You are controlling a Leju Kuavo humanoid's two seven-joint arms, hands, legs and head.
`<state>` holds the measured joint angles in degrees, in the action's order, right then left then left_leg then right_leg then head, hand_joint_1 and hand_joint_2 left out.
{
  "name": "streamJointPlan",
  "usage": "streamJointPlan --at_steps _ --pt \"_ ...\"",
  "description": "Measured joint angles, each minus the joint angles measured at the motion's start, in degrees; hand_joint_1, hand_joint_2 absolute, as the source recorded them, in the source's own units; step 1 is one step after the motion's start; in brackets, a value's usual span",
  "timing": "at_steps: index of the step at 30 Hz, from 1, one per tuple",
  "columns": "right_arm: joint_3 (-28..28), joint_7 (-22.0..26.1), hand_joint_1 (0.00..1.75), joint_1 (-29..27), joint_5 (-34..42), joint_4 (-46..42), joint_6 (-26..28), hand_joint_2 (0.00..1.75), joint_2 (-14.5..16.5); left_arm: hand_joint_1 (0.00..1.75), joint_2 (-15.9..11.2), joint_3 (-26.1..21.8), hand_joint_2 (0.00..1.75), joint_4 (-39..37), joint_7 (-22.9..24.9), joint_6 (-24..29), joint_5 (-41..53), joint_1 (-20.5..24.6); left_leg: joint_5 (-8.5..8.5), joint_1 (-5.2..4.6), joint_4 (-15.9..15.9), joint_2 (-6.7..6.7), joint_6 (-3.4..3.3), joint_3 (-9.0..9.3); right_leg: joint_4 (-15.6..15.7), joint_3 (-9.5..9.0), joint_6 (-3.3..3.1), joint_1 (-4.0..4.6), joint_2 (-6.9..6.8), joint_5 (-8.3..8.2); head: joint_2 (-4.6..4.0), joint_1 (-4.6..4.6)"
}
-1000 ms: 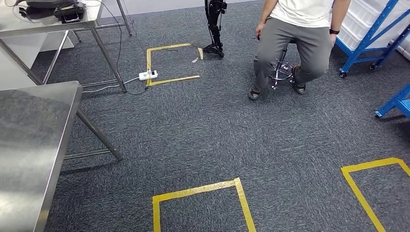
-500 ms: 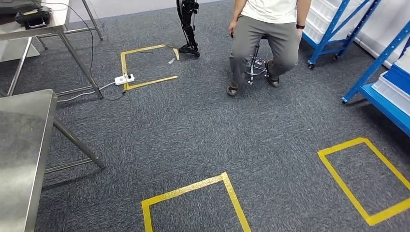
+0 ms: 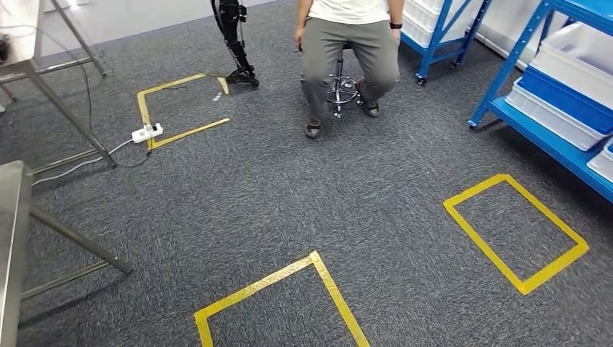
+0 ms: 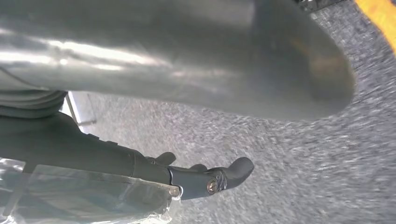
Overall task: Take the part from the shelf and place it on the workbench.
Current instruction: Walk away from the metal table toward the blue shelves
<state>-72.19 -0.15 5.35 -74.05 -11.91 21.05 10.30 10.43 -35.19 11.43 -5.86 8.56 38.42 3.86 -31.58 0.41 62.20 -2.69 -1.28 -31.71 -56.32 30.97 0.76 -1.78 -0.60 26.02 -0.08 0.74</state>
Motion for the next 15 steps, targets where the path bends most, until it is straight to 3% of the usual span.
streamJointPlan --at_steps 2,3,4,6,8,10,12,13,15 --pt "0.0 0.0 0.0 0.0 0.0 0.0 0.0 0.0 0.0 0.0 0.0 0.0 0.0 0.0 0.0 0.0 0.0 -0.1 -4.05 0.26 7.7 2.15 0.37 -3.46 0.0 0.22 -0.47 0.24 1.1 -0.19 0.0 -0.13" --pt "0.0 0.0 0.0 0.0 0.0 0.0 0.0 0.0 0.0 0.0 0.0 0.0 0.0 0.0 0.0 0.0 0.0 -0.2 -4.97 0.35 10.6 2.48 0.48 -4.84 -0.1 0.26 -0.52 0.31 1.76 -0.21 0.0 -0.13" --pt "-0.1 0.0 0.0 -0.1 0.0 0.0 0.0 0.0 0.0 0.0 0.0 0.0 0.0 0.0 0.0 0.0 0.0 -0.3 -4.74 0.45 11.7 2.6 0.55 -5.4 -0.1 0.24 -0.52 0.35 2.46 -0.22 0.0 -0.14" --pt "-0.1 0.0 0.0 -0.1 0.0 0.0 0.0 0.0 0.0 0.0 -0.1 0.0 0.0 0.0 0.0 0.0 0.0 -0.4 -1.22 0.8 7.4 3.02 0.57 -3.46 -0.1 0.0 -0.47 0.31 3.89 -0.23 0.0 -0.14" --pt "-0.2 0.0 0.0 0.0 0.0 0.0 0.0 0.0 0.0 0.0 -0.1 0.0 0.0 0.0 0.0 0.0 0.0 -0.4 2.49 1.26 -0.2 5.26 0.57 -0.01 -0.3 0.0 -0.23 0.46 5.21 -0.27 0.01 -0.17" --pt "-0.2 -0.1 0.0 0.2 0.0 0.0 0.0 0.0 0.0 0.0 -0.1 0.0 0.0 0.0 0.0 0.0 0.0 -0.4 3.59 1.2 -3.9 6.81 0.43 1.41 -0.5 0.59 0.45 0.68 6.36 -0.5 0.0 -0.16" --pt "-0.2 -0.1 0.0 0.1 0.0 0.0 0.0 0.0 0.0 0.0 -0.1 0.0 0.0 0.0 0.0 0.0 0.0 -0.4 3.85 0.79 -4.3 5.86 -0.28 1.34 -0.4 1.41 1.44 0.71 7.44 -0.87 -0.01 -0.13" --pt "-0.2 -0.1 0.0 0.0 0.0 0.0 0.0 0.0 0.0 0.0 0.0 0.0 0.0 0.0 0.0 0.0 -0.1 -0.3 4.17 0.64 -4.7 5.2 -0.84 1.38 -0.7 1.88 1.77 0.7 7.06 -0.76 -0.01 -0.14" --pt "-0.2 -0.2 0.0 0.0 0.0 0.0 0.0 0.0 0.0 0.0 0.0 0.0 0.0 0.0 0.0 0.0 -0.1 -0.3 4.86 0.55 -5.5 3.63 -1.93 1.39 -4.4 4.01 1.63 0.82 4.5 1.26 0.01 0.12"
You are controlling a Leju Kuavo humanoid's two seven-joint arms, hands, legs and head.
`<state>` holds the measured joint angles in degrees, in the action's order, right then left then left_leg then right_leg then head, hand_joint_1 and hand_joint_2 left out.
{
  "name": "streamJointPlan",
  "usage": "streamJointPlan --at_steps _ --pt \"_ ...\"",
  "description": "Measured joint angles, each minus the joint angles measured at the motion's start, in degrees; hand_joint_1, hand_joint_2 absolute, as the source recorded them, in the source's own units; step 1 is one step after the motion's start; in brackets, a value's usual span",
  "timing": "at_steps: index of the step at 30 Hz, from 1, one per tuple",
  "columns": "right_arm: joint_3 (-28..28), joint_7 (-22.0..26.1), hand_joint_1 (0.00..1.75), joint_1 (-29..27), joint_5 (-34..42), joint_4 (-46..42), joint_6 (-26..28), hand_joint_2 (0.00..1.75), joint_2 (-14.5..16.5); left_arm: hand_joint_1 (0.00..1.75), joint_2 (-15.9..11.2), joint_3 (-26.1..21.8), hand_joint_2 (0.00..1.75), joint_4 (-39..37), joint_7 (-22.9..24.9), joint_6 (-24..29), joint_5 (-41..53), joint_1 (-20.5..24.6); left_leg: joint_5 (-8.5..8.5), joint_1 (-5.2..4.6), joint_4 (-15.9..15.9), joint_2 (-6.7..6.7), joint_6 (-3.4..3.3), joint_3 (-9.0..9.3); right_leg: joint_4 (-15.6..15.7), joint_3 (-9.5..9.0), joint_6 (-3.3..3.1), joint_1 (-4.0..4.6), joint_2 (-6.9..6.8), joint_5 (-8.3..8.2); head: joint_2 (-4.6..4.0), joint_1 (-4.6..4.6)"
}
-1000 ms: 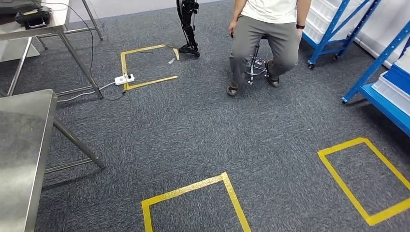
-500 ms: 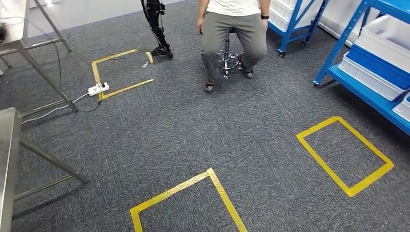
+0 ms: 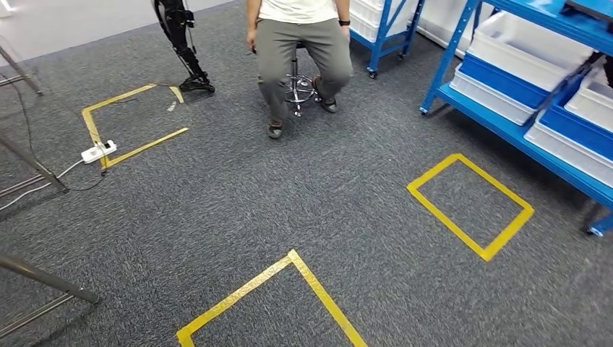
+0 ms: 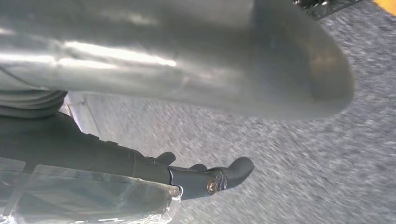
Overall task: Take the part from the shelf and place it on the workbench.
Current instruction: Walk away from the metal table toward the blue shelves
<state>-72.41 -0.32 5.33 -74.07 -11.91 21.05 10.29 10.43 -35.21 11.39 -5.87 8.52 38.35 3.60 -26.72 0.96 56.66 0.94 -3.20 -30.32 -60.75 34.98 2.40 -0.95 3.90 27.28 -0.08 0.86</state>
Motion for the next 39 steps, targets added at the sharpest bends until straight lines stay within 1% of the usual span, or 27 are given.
streamJointPlan --at_steps 1,2,3,4,5,6,8,10,12,13,15,17,18,19,20,21,22,24,26,28,30,32,34,35,36,37,39 --pt "0.0 0.0 0.0 0.1 0.0 0.0 0.0 0.0 0.0 0.0 0.0 0.0 0.0 0.0 0.0 0.0 0.0 0.0 0.13 -0.2 -0.1 -0.84 -0.26 -0.07 -3.6 1.74 -0.33 -0.01 -1.62 1.77 0.01 0.14" --pt "0.0 0.0 0.0 0.1 0.0 0.0 0.0 0.0 0.0 0.0 0.0 0.0 0.0 0.0 0.0 0.0 0.0 0.0 0.19 -0.31 -0.1 -1.71 -0.41 -0.22 -7.7 3.7 -0.54 0.03 -2.51 3.57 0.01 0.28" --pt "0.0 0.0 0.0 0.1 0.0 0.0 0.0 0.0 0.0 0.0 0.0 0.0 0.0 0.0 0.0 0.0 0.0 -0.1 0.2 -0.44 -0.1 -2.54 -0.42 -0.35 -11.1 5.21 -0.51 0.02 -2.88 4.8 0.01 0.31" --pt "0.0 0.0 0.0 0.1 0.0 0.0 0.0 0.0 0.0 0.0 0.0 0.0 0.0 0.0 0.0 0.0 0.0 -0.1 0.2 -0.53 -0.1 -3.34 -0.43 -0.42 -12.9 5.81 -0.25 -0.01 -3.09 5.25 0.0 0.32" --pt "0.0 0.0 0.0 0.0 0.0 0.0 0.1 0.0 0.0 0.0 0.1 0.0 0.0 0.0 0.0 0.0 0.1 -0.1 0.2 -0.57 -0.1 -4.06 -0.41 -0.45 -12.1 5.07 0.18 -0.06 -3.33 4.76 0.0 0.34" --pt "0.0 0.0 0.0 -0.1 0.0 0.0 0.1 0.0 0.0 0.0 0.1 0.0 0.0 0.0 0.0 0.0 0.1 -0.1 0.18 -0.58 -0.1 -4.73 -0.37 -0.41 -8.9 3.1 0.65 -0.13 -3.83 3.57 0.0 0.37" --pt "-0.1 0.0 0.0 0.0 0.0 0.0 0.1 0.0 -0.1 0.0 0.1 0.0 0.0 0.0 0.0 0.0 0.2 0.0 -0.01 -0.82 0.1 -5.88 -0.05 -0.21 -0.2 -1.96 1.07 -0.07 -6.56 0.9 0.0 0.51" --pt "-0.1 0.0 0.0 0.2 0.0 0.0 0.1 0.0 -0.1 0.0 0.1 0.0 0.0 0.0 0.0 -0.1 0.3 0.0 -0.31 -1.2 0.2 -6.85 0.54 0.07 4.1 -4.16 0.38 0.24 -8.34 -0.27 0.0 0.46" --pt "-0.1 0.0 0.0 0.2 0.0 0.0 0.1 0.0 -0.1 0.0 0.1 0.0 0.0 0.0 0.0 -0.1 0.4 0.2 -0.58 -1.25 0.3 -7.91 1.11 0.43 4.3 -3.99 -0.53 0.37 -7.35 -0.47 -0.01 0.35" --pt "-0.1 0.0 0.0 0.2 0.0 0.0 0.1 0.0 -0.1 0.0 0.1 0.0 0.0 0.0 0.0 -0.1 0.4 0.2 -0.95 -1.07 0.5 -7.68 1.46 0.49 4.4 -4.07 -0.86 0.1 -6.72 -0.58 -0.01 0.32" --pt "-0.1 0.0 0.0 0.2 0.0 0.0 0.1 0.0 0.0 0.0 0.1 0.0 0.0 0.0 0.0 -0.1 0.5 0.3 -3.37 -0.59 3.5 -5.1 2.13 -0.57 4.5 -4.3 -1.76 -0.5 -5.44 -1.01 -0.01 0.17" --pt "-0.2 0.0 0.0 0.3 0.0 0.0 0.1 0.0 0.0 0.0 0.1 0.0 0.0 0.0 0.0 -0.1 0.5 0.2 -7.56 -0.26 10.8 -1.9 2.55 -3.77 4.5 -4.16 -2.42 -0.55 -4.17 -1.31 0.0 -0.04" --pt "-0.2 0.0 0.0 0.2 0.0 0.0 0.1 0.0 0.0 0.0 0.1 0.0 0.0 0.0 0.0 -0.1 0.5 0.1 -9.08 -0.22 14.4 -1.25 2.68 -5.49 4.5 -4.06 -2.56 -0.44 -3.46 -1.37 0.0 -0.08" --pt "-0.2 0.0 0.0 0.2 0.0 0.0 0.1 0.0 0.0 0.0 0.1 0.0 0.0 0.0 0.0 -0.1 0.5 0.0 -9.5 -0.19 16.7 -1.02 2.75 -6.57 4.5 -4.02 -2.61 -0.36 -2.69 -1.41 0.0 -0.09" --pt "-0.2 0.0 0.0 0.1 0.0 0.0 0.1 0.0 0.0 0.0 0.1 0.0 0.0 0.0 0.0 -0.1 0.5 0.0 -8.71 -0.13 16.7 -0.92 2.76 -6.68 4.4 -4.04 -2.61 -0.31 -1.92 -1.42 -0.01 -0.09" --pt "-0.2 0.0 0.0 0.1 0.0 0.0 0.1 0.0 0.0 0.0 0.0 0.0 0.0 0.0 0.0 -0.1 0.5 -0.1 -6.86 -0.02 14.5 -0.74 2.73 -5.69 4.3 -4.11 -2.59 -0.31 -1.14 -1.43 -0.01 -0.09" --pt "-0.2 0.0 0.0 0.1 0.0 0.0 0.1 0.0 0.0 0.0 0.0 0.0 0.0 0.0 0.0 -0.1 0.6 -0.1 -4.51 0.17 10.6 -0.07 2.67 -3.92 4.2 -4.16 -2.57 -0.32 -0.38 -1.43 -0.01 -0.08" --pt "-0.2 0.0 0.0 0.2 0.1 0.0 0.1 0.0 0.0 0.0 0.0 0.0 0.0 0.0 0.0 -0.1 0.6 -0.1 -1.52 0.52 3.5 2.37 2.55 -0.82 3.9 -3.92 -2.25 -0.06 0.98 -1.51 -0.01 -0.07" --pt "-0.2 0.0 0.0 0.3 0.1 0.0 0.1 0.0 0.1 0.0 -0.1 0.0 0.0 0.0 0.0 -0.1 0.6 0.0 -1.1 0.35 1.3 3.43 2.28 -0.11 3.9 -3.22 -1.51 0.14 2.1 -1.84 -0.01 -0.03" --pt "-0.3 0.0 0.0 0.1 0.0 0.0 0.1 0.0 0.1 0.0 -0.1 0.0 0.0 0.0 0.0 -0.1 0.6 0.0 -0.53 0.04 0.9 2.1 1.48 -0.16 3.9 -2.32 -0.64 0.12 2.57 -2.14 0.0 -0.01" --pt "-0.3 0.0 0.0 0.1 0.0 0.0 0.1 0.0 0.0 0.0 0.0 0.0 0.0 0.0 0.0 -0.1 0.6 0.1 0.12 0.0 0.1 0.66 0.51 -0.1 1.4 -0.69 -0.53 0.23 0.23 -0.8 0.0 0.14" --pt "-0.3 0.0 0.0 0.2 0.0 0.0 0.1 0.0 0.0 0.0 0.1 0.0 0.0 0.0 0.0 -0.1 0.6 0.0 0.34 -0.09 -0.2 -0.97 0.07 -0.24 -5.4 2.59 -0.96 0.17 -2.56 2.47 0.0 0.43" --pt "-0.3 0.0 0.0 0.2 0.0 0.0 0.1 0.0 0.0 0.0 0.0 0.0 0.0 0.0 0.0 -0.1 0.5 -0.1 0.36 -0.18 -0.2 -2.75 0.03 -0.42 -11.8 5.48 -0.71 -0.05 -3.17 4.78 0.01 0.61" --pt "-0.3 0.0 0.0 0.1 0.0 0.0 0.1 0.0 0.0 0.0 0.1 0.0 0.0 0.0 0.0 -0.1 0.5 -0.1 0.35 -0.2 -0.2 -3.56 0.05 -0.45 -12.4 5.41 -0.25 -0.15 -3.31 4.72 0.0 0.62" --pt "-0.3 -0.1 0.0 0.0 0.0 0.0 0.0 0.0 0.0 0.0 0.1 0.0 0.0 0.0 0.0 -0.1 0.5 -0.1 0.34 -0.2 -0.1 -4.28 0.1 -0.42 -10.4 4.04 0.32 -0.25 -3.6 3.82 -0.01 0.68" --pt "-0.3 -0.1 0.0 0.0 0.0 0.0 0.0 0.0 -0.1 0.0 0.1 0.0 0.0 0.0 0.0 -0.1 0.5 -0.1 0.3 -0.19 -0.1 -4.94 0.2 -0.35 -6.4 1.64 0.85 -0.36 -4.26 2.4 -0.01 0.75" --pt "-0.3 -0.2 0.0 0.1 0.0 0.0 0.0 0.0 -0.2 0.0 0.1 0.0 0.0 0.0 0.0 -0.1 0.5 0.0 0.07 -0.44 0.0 -6.02 0.72 -0.12 1.4 -2.79 0.99 -0.25 -6.75 0.16 -0.01 1.02"
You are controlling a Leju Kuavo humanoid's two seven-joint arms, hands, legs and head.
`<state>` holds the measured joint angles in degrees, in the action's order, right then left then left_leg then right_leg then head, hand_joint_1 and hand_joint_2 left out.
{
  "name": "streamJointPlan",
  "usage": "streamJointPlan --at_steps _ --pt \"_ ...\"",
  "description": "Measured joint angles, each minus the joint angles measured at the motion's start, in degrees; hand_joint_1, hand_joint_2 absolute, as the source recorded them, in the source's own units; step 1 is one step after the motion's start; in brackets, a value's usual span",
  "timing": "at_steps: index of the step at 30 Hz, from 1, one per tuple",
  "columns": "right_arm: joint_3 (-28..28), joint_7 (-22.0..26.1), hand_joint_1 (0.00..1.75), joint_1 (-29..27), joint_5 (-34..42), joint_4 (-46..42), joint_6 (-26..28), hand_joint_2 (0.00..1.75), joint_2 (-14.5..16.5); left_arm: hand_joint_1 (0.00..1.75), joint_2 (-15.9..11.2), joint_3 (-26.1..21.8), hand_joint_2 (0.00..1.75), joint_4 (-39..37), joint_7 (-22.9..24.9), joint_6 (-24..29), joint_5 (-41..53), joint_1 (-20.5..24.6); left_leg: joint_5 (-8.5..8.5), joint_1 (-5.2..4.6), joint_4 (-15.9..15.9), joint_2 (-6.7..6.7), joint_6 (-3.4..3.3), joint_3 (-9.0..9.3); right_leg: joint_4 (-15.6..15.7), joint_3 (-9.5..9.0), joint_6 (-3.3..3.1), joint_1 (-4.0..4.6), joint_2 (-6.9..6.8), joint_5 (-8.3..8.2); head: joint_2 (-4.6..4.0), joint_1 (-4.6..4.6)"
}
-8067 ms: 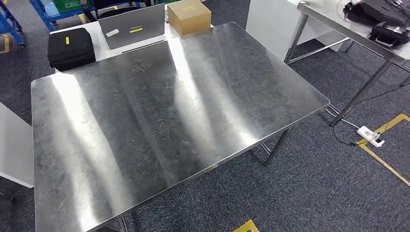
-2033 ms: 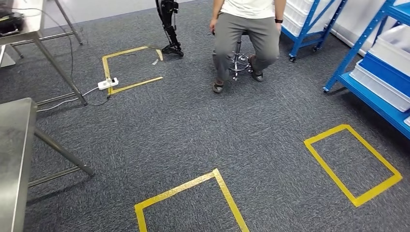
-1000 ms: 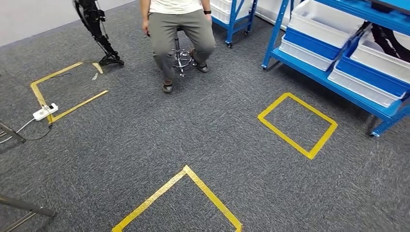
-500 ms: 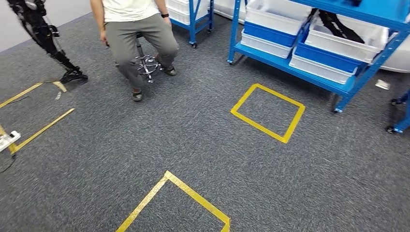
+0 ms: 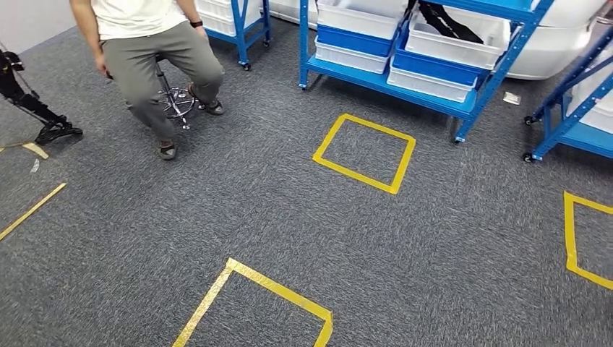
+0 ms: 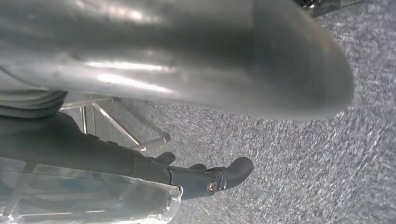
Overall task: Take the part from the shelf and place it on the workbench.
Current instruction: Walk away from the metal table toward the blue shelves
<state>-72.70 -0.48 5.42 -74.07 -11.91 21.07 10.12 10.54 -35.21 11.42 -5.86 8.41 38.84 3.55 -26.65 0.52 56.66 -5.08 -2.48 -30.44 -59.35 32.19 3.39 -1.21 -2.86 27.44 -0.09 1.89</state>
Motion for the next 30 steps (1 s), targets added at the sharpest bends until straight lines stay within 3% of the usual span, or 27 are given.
streamJointPlan --at_steps 2,4,6,8,10,11,12,13,15,17,19,20,22,24,26,27,29,30 --pt "0.0 0.0 0.0 0.1 0.0 0.0 0.0 0.0 0.0 0.0 0.0 0.0 0.0 0.0 0.0 0.0 0.0 0.1 -0.21 -0.3 0.1 -0.89 0.67 0.31 2.8 -1.23 -0.84 0.42 -1.06 -0.68 0.01 0.07" --pt "0.0 0.0 0.0 0.1 0.0 0.0 0.0 0.0 0.0 0.0 0.0 0.0 0.0 0.0 0.0 0.0 0.0 0.2 -0.38 -0.14 0.1 -1.62 1.31 0.6 2.9 -1.14 -1.71 0.34 0.2 -0.96 0.01 0.0" --pt "0.0 -0.1 0.0 0.1 0.0 0.0 0.0 0.0 0.0 0.0 0.0 0.0 0.0 0.0 0.0 0.0 0.0 0.3 -2.1 0.29 2.0 0.18 1.99 0.02 3.0 -1.32 -2.64 -0.16 1.39 -1.34 0.01 -0.19" --pt "0.0 -0.1 0.0 0.1 0.0 0.0 0.0 0.0 0.1 0.0 0.0 0.0 0.0 0.0 0.0 0.0 0.0 0.3 -6.18 0.6 8.5 3.52 2.44 -2.7 3.1 -1.2 -3.46 -0.28 2.56 -1.74 0.01 -0.48" --pt "0.0 -0.1 0.0 0.1 0.0 0.0 0.0 0.0 0.2 0.0 0.0 0.0 0.0 0.0 0.0 0.0 0.0 0.1 -9.28 0.65 15.8 4.9 2.64 -6.07 3.0 -0.97 -3.82 -0.05 3.92 -1.91 0.01 -0.59" --pt "0.0 -0.2 0.0 0.0 0.0 0.0 0.0 0.0 0.2 0.0 0.0 0.0 0.0 0.0 0.0 0.0 0.0 0.0 -9.22 0.66 17.2 5.07 2.66 -6.77 3.0 -0.95 -3.86 0.03 4.69 -1.95 0.0 -0.61" --pt "0.0 -0.2 0.0 0.0 0.0 0.0 0.0 0.0 0.2 0.0 0.0 0.0 0.0 0.0 0.0 0.0 0.0 0.0 -7.9 0.68 16.1 5.18 2.6 -6.33 2.9 -0.98 -3.84 0.07 5.47 -1.97 0.0 -0.61" --pt "0.0 -0.2 0.0 -0.1 0.0 0.0 0.1 0.0 0.2 0.0 -0.1 0.0 0.0 0.0 0.0 0.0 0.0 0.0 -5.8 0.72 13.0 5.53 2.45 -4.89 2.9 -1.05 -3.81 0.08 6.27 -1.98 0.0 -0.61" --pt "0.0 -0.2 0.0 0.0 0.0 0.0 0.1 0.0 0.3 0.0 -0.1 0.0 0.0 0.0 0.0 0.0 0.1 -0.1 -2.03 0.91 4.9 8.24 1.97 -1.19 2.6 -0.99 -3.62 0.27 7.67 -2.05 0.01 -0.6" --pt "0.0 -0.3 0.0 0.1 0.0 0.0 0.1 0.0 0.3 0.0 -0.1 0.0 0.0 0.0 0.0 0.0 0.1 0.0 -1.0 0.87 1.0 10.14 1.59 0.37 2.5 -0.45 -3.04 0.44 8.83 -2.28 0.01 -0.54" --pt "0.0 -0.3 0.0 0.1 0.0 0.0 0.1 0.0 0.4 0.0 -0.1 0.0 0.0 0.0 0.0 0.0 0.1 0.0 -0.75 0.61 0.5 9.07 1.11 0.32 2.6 0.36 -2.14 0.48 9.91 -2.7 0.0 -0.55" --pt "0.0 -0.3 0.0 0.0 0.0 0.0 0.1 0.0 0.4 0.0 -0.1 0.0 0.0 0.0 0.0 0.0 0.1 0.1 -0.38 0.56 0.1 8.38 0.75 0.38 2.3 0.85 -1.86 0.51 9.45 -2.67 0.01 -0.58" --pt "0.0 -0.3 0.0 0.0 0.0 0.0 0.1 0.0 0.4 0.0 0.0 0.0 0.0 0.0 0.0 0.0 0.1 0.1 0.41 0.67 -0.9 6.71 0.02 0.5 -1.2 2.96 -1.92 0.61 6.71 -0.86 0.02 -0.12" --pt "0.0 -0.3 0.0 0.2 0.0 0.0 0.1 0.0 0.4 0.0 0.0 0.0 0.0 0.0 0.0 0.0 0.1 0.0 0.61 0.57 -1.1 4.82 -0.24 0.37 -8.7 6.63 -2.15 0.35 4.15 2.62 0.01 0.5" --pt "0.0 -0.3 0.0 0.1 0.0 0.0 0.1 0.0 0.3 0.0 0.0 0.0 0.0 0.0 0.1 0.0 0.1 -0.1 0.59 0.54 -1.1 2.98 -0.19 0.23 -13.9 8.84 -1.54 0.01 3.53 4.35 0.01 0.68" --pt "0.0 -0.4 0.0 0.0 0.0 0.0 0.1 0.0 0.3 0.0 0.1 0.0 0.0 0.0 0.1 0.0 0.1 -0.1 0.56 0.57 -1.0 2.31 -0.09 0.22 -13.3 8.23 -0.95 -0.18 3.33 3.93 0.01 0.71" --pt "0.0 -0.9 0.0 -0.1 -0.5 0.0 0.3 0.87 0.1 0.0 0.1 0.0 0.0 0.0 0.1 -0.1 0.1 -0.1 0.42 0.66 -0.9 1.39 0.32 0.27 -5.9 3.65 0.25 -0.58 2.59 1.41 0.01 0.81" --pt "0.1 -1.5 0.0 -0.1 -1.0 0.0 0.5 1.31 0.0 0.0 0.1 0.0 0.0 0.0 0.1 -0.1 0.2 0.0 0.27 0.59 -0.7 1.13 0.69 0.26 -1.9 1.16 0.45 -0.57 2.14 0.27 0.01 0.91"
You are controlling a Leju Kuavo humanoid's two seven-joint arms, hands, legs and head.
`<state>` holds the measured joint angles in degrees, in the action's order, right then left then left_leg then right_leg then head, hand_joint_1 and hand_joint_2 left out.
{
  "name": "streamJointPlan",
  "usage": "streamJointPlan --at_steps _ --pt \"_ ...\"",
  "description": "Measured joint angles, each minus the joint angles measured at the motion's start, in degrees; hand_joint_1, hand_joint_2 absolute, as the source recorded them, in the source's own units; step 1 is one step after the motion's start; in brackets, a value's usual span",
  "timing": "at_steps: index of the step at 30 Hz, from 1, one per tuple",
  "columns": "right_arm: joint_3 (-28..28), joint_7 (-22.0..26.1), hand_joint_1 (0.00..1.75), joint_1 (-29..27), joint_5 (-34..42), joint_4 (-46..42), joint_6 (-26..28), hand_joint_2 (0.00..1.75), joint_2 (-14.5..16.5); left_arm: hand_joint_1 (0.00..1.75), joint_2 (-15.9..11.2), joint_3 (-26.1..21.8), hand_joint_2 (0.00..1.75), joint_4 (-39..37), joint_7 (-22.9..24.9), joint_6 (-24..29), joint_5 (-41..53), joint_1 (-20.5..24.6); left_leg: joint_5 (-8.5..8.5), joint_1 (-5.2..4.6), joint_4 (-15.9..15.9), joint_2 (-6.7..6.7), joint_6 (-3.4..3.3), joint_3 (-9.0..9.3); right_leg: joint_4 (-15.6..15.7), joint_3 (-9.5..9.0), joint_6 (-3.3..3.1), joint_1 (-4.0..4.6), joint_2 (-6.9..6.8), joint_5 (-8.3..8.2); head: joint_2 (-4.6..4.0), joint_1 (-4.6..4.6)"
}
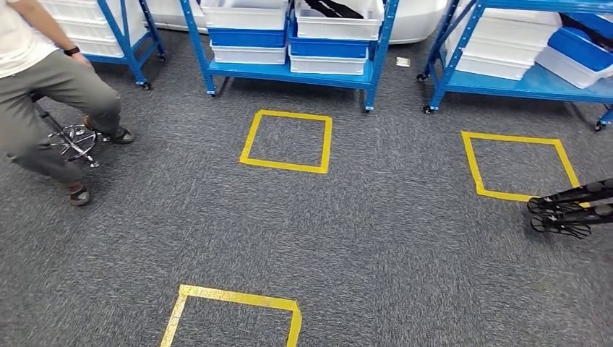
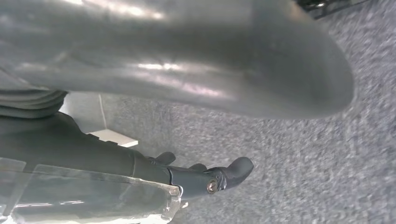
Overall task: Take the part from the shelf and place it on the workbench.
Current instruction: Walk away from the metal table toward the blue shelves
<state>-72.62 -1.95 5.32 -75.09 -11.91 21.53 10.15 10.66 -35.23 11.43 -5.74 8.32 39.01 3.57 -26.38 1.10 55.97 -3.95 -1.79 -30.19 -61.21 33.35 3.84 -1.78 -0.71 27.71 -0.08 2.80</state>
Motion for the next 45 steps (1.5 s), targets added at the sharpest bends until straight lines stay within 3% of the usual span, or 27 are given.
streamJointPlan --at_steps 1,2,4,6,13,15,19,29,45 --pt "0.1 -0.6 0.0 0.0 -0.6 0.0 0.2 1.75 -0.1 0.0 0.0 0.0 0.0 0.0 0.0 0.0 0.1 0.1 -0.13 -0.09 0.2 -0.22 0.39 0.0 3.0 -1.71 -0.16 0.1 -0.28 -0.81 0.01 0.04" --pt "0.4 -1.2 0.0 -0.1 -1.1 0.0 0.5 1.75 -0.1 0.0 0.0 0.0 0.0 0.0 0.0 0.0 0.2 0.2 -0.37 -0.21 0.4 -0.34 0.57 -0.04 4.6 -2.63 -0.52 0.05 -0.45 -1.19 0.0 0.03" --pt "0.8 -1.9 0.0 -0.2 -1.8 0.0 0.8 1.75 -0.1 0.0 0.0 0.0 0.0 0.0 0.1 0.0 0.4 0.3 -0.41 -0.21 0.6 -0.3 0.12 -0.09 4.8 -2.73 -1.18 0.08 -0.38 -1.42 0.0 -0.18" --pt "1.1 -2.3 0.0 -0.1 -2.2 0.0 0.8 1.75 0.0 0.0 -0.1 0.0 0.0 0.0 0.1 0.0 0.4 0.3 -0.17 0.04 0.5 -0.11 -0.29 -0.14 4.8 -2.78 -1.31 0.26 -0.4 -1.47 -0.01 -0.38" --pt "1.8 -2.6 0.0 -0.1 -2.4 0.0 0.8 1.75 0.0 0.0 -0.1 0.0 0.0 0.0 0.2 0.0 0.5 0.3 0.36 0.5 -0.1 -0.03 1.19 -0.15 4.8 -2.51 -1.98 0.84 -0.43 -1.59 0.0 -0.61" --pt "1.9 -2.6 0.0 -0.1 -2.4 0.0 0.8 1.75 0.0 0.0 -0.1 0.0 0.0 0.0 0.2 0.0 0.5 0.3 0.4 0.58 -0.1 -0.02 1.66 -0.16 4.8 -2.46 -2.01 1.01 -0.43 -1.59 0.01 -0.58" --pt "2.2 -2.7 0.0 -0.1 -2.5 0.0 0.8 1.75 -0.1 0.0 0.0 0.0 0.0 0.0 0.2 0.0 0.5 0.3 0.38 0.45 -0.1 0.07 1.93 -0.15 4.8 -2.38 -2.02 1.2 -0.44 -1.6 0.01 -0.57" --pt "2.3 -3.0 0.0 -0.1 -2.7 0.0 0.8 1.75 -0.1 0.0 0.0 0.0 0.0 0.0 0.7 0.0 0.5 0.3 0.34 -0.07 0.0 0.1 1.91 -0.18 4.8 -2.38 -1.99 0.88 -0.45 -1.61 0.01 -0.57" --pt "2.7 -1.3 0.0 -0.2 -3.2 0.0 0.8 1.75 0.2 0.0 -0.1 -0.6 0.0 0.0 -1.0 0.9 0.3 0.2 0.3 -0.13 0.1 0.11 1.85 -0.22 4.8 -2.37 -1.98 0.81 -0.45 -1.61 0.0 -0.58"
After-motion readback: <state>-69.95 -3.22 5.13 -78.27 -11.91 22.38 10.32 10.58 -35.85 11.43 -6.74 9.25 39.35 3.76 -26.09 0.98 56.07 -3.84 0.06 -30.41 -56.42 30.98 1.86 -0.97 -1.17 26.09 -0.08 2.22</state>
